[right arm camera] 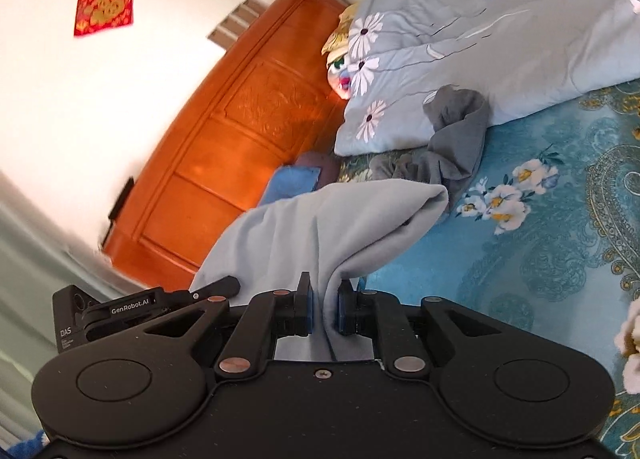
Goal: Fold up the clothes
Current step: 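Carry the folded shirt with both grippers onto the yellow knit pile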
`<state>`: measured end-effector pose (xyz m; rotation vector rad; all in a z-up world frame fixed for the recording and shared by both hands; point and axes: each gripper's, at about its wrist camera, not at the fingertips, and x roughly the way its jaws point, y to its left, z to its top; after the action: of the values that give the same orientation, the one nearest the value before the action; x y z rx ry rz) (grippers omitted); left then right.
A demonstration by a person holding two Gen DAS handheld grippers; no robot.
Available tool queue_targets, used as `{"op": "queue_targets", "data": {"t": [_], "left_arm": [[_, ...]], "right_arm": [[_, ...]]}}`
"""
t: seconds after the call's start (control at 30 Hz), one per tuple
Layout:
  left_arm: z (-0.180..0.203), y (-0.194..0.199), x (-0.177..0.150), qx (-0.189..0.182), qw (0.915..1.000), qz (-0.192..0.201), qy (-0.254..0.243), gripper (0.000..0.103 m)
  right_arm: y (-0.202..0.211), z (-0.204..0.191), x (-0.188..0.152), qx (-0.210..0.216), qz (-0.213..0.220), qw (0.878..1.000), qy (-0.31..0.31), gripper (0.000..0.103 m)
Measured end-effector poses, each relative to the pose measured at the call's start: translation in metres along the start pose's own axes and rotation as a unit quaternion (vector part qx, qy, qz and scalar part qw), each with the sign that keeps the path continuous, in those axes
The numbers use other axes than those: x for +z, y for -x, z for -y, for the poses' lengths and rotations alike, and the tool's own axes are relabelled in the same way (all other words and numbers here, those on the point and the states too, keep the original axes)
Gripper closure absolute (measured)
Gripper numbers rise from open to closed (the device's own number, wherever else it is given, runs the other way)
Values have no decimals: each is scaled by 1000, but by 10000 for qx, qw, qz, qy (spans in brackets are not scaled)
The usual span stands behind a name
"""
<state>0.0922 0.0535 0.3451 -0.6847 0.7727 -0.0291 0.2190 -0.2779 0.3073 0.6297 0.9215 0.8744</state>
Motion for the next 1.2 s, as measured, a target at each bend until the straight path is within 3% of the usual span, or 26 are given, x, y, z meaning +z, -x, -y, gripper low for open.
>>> {"op": "queue_targets", "data": {"t": [0.27,0.53,0.87,1.03,1.2], "left_arm": [[-63,30,31,-31,9979,456,470,92],[-177,65,107,281,9971,520,469,92],[-312,76,201,924,9950,129,363,92],[-356,60,222,1143,9928,-130,342,92],[-378,42,230,1137,9924,-333,342,92]], "right_arm": [[-49,-40,10,78,-373,9988,313,89],[-178,-113,12,158,-974,9929,669,89],[-363,-189,-13,9,-1695,9841,539,89],[-420,-207,-22,-335,-2082,9746,754,88],[-448,-210,-33,-683,-2215,9687,884,88]]}}
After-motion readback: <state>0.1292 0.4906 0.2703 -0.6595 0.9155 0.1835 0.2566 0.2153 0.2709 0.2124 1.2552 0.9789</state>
